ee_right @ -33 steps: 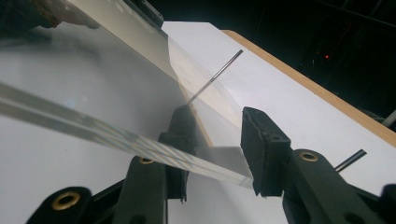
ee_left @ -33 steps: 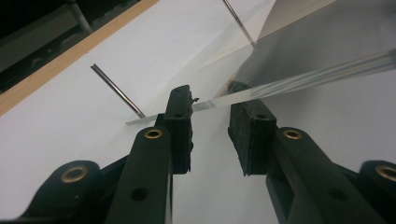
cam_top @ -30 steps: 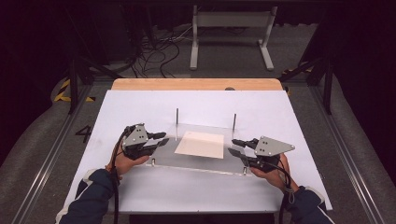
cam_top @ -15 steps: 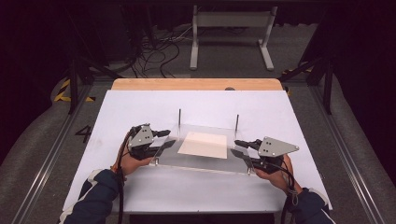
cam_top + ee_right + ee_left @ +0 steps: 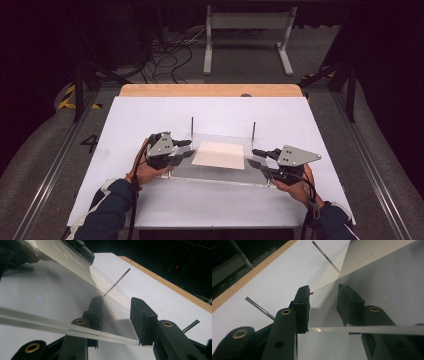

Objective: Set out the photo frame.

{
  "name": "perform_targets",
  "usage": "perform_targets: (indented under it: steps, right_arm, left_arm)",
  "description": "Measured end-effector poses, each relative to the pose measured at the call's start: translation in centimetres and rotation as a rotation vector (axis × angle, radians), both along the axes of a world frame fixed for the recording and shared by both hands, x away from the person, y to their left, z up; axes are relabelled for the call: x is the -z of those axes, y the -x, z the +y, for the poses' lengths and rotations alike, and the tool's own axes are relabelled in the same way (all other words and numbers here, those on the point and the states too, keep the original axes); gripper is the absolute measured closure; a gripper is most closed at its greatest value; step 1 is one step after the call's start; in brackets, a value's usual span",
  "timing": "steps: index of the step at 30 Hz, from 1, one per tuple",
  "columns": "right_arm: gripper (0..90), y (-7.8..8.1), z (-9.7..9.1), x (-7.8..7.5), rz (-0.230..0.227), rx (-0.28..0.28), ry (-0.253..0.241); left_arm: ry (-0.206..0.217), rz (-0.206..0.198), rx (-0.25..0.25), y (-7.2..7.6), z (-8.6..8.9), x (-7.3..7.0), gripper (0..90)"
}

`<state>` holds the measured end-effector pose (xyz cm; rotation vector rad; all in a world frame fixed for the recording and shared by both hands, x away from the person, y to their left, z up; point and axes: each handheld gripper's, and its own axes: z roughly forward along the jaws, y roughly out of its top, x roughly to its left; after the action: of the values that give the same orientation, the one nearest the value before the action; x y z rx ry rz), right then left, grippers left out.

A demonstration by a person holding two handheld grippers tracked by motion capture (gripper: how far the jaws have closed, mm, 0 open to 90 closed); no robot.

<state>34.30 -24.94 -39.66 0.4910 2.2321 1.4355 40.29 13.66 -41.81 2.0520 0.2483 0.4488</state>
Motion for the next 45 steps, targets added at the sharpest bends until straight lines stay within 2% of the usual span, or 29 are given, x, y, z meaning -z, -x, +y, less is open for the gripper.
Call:
perform_targets:
  steps: [4, 12, 17, 22, 28, 32, 39, 45]
  right_arm:
    - [60.1, 0.1, -0.1, -0.2, 0.013, -0.007, -0.009]
    - [59.8, 0.1, 0.1, -0.6, 0.031, -0.023, 0.005]
    - [59.5, 0.3, 0.1, -0.6, 0.023, -0.012, 0.018]
    - [58.9, 0.6, -1.0, -0.5, 0.025, 0.015, 0.013]
    - [61.2, 1.3, -1.8, -0.5, -0.017, 0.030, 0.005]
    - [62.5, 1.7, -1.7, -0.7, -0.038, 0.023, 0.017]
    - [64.6, 2.0, -1.6, -1.1, -0.043, 0.003, 0.036]
    - [66.1, 2.3, -1.6, -1.7, -0.037, -0.026, 0.033]
  left_arm:
    - [0.011, 0.013, 0.015, 0.4, 0.2, -0.3, 63.0]
    - [-0.001, 0.021, 0.017, 0.9, 0.5, -0.6, 63.4]
    - [-0.003, 0.027, 0.019, 0.9, 0.5, -0.6, 63.4]
    - [-0.005, 0.028, 0.018, 0.9, 0.5, -0.7, 63.3]
    - [-0.004, 0.031, 0.011, 0.9, 0.5, -0.7, 63.2]
    - [0.009, 0.022, 0.039, 1.5, 0.6, -1.2, 63.6]
    - [0.011, 0.028, 0.046, 1.9, 0.9, -1.6, 64.3]
    - [0.020, 0.033, 0.080, 2.9, 1.2, -2.5, 65.8]
